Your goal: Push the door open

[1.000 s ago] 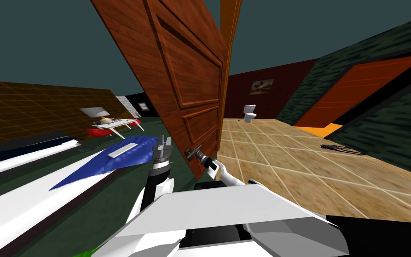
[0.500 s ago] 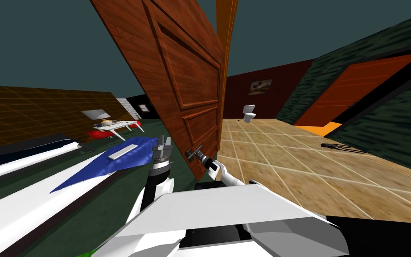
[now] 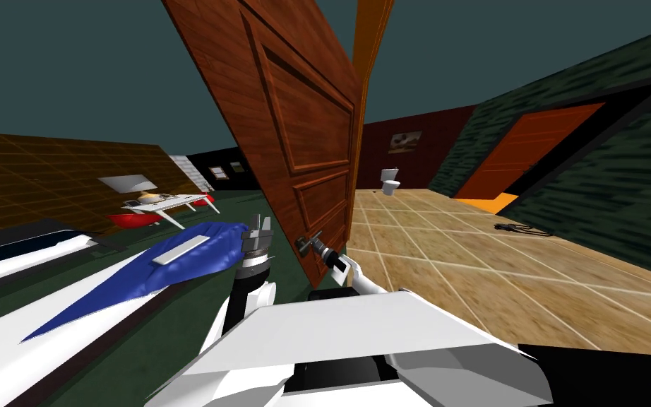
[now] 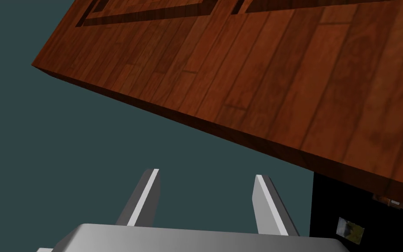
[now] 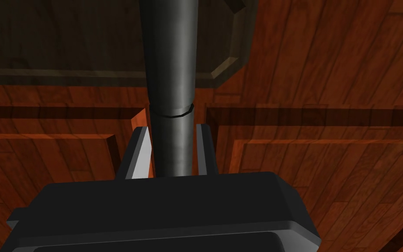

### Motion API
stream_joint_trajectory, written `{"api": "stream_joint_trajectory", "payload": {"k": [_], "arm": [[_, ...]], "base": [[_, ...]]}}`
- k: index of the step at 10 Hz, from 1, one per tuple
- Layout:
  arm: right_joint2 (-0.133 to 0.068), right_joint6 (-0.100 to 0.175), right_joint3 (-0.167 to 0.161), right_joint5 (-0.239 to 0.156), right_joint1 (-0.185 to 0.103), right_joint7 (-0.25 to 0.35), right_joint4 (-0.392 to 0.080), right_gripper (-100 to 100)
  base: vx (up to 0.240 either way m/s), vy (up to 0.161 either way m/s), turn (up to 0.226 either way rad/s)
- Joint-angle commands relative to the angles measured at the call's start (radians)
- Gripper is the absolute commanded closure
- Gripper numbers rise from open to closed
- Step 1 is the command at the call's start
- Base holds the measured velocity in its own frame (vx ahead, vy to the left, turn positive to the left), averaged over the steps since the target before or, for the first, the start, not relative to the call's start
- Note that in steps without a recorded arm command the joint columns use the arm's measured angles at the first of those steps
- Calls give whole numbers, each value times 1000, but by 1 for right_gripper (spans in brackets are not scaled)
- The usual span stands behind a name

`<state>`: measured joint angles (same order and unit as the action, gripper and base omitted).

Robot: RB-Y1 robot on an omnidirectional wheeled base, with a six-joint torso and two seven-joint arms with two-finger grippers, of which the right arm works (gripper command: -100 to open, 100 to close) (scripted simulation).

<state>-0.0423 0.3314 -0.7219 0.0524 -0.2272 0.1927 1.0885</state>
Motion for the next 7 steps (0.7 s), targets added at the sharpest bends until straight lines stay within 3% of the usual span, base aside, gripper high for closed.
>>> {"api": "stream_joint_trajectory", "payload": {"k": [1,7], "arm": [[-18,-10,17,17,18,7,20,100],[-25,-25,60,98,86,36,78,100]], "base": [[106,200,-126],[137,217,-175]]}}
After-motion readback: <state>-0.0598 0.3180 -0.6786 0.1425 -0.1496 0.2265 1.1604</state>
